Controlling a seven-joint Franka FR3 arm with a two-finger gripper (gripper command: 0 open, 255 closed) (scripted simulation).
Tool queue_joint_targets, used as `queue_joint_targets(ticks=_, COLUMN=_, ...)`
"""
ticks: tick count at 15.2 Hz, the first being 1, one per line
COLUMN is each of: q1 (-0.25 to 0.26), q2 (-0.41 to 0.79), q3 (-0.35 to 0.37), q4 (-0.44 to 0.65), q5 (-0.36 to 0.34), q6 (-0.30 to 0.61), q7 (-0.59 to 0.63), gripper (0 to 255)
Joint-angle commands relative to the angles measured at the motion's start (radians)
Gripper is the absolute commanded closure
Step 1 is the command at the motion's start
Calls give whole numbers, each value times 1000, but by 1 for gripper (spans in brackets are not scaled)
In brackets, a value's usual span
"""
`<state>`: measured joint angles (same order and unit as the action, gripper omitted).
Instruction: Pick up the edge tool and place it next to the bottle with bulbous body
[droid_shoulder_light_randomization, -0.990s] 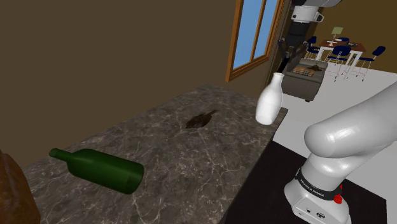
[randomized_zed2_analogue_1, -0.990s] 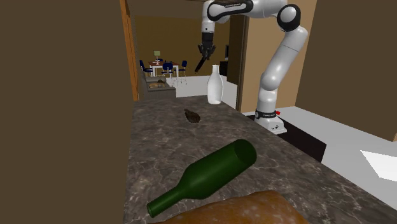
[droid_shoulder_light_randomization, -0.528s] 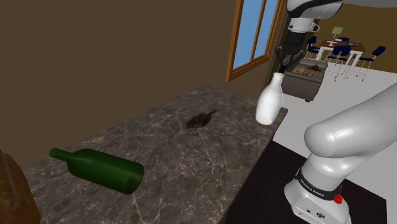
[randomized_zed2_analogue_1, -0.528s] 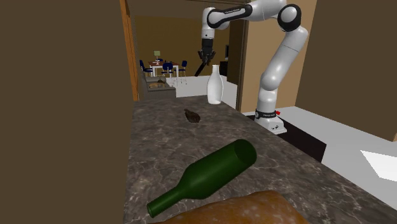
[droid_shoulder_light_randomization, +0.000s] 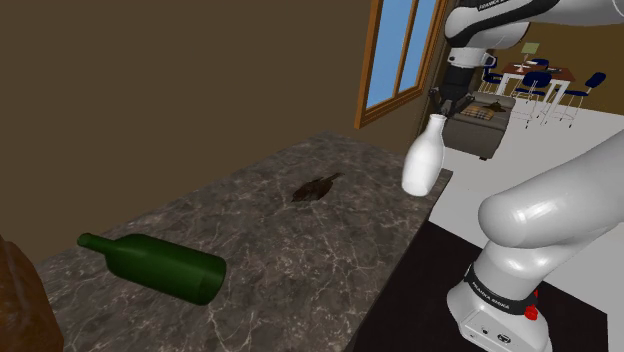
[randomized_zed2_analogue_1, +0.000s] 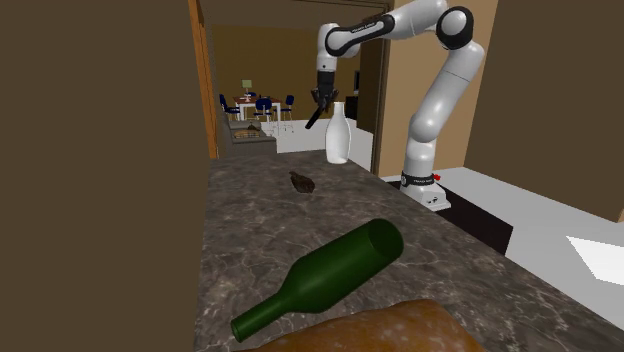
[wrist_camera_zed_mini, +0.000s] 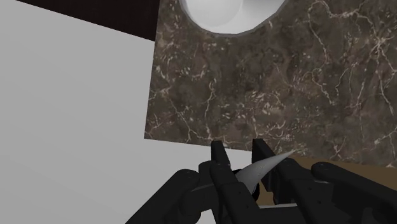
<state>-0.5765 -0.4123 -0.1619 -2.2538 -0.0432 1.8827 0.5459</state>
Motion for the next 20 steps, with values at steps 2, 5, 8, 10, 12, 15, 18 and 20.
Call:
queue_joint_targets(ticks=2, q1=-1, q2=4, q3=-3, q4=-38, q5=-1, q6=43, q7=-2, gripper=255)
queue_joint_targets(ticks=5, q1=-2, q2=11, q3=-5, q4=-73, q5=-1, q6=84, q7=-3, gripper=255)
queue_joint_targets(ticks=8, q1=-2, q2=19, q3=-7, q4=-106, q5=-2, q6=126, q7=-4, gripper=255)
queue_joint_targets(ticks=10, q1=-2, q2=26, q3=-9, q4=-127, q5=-2, q6=154, q7=-5, gripper=255)
queue_joint_targets(ticks=12, q1=-2, q2=34, q3=-11, q4=-148, q5=-1, q6=183, q7=-6, gripper=255)
queue_joint_targets(ticks=15, q1=-2, q2=48, q3=-13, q4=-177, q5=-1, q6=226, q7=-8, gripper=255)
queue_joint_targets(ticks=18, q1=-2, q2=65, q3=-16, q4=-205, q5=0, q6=270, q7=-10, gripper=255)
queue_joint_targets(ticks=20, q1=-2, q2=77, q3=-18, q4=-222, q5=1, q6=299, q7=-12, gripper=255)
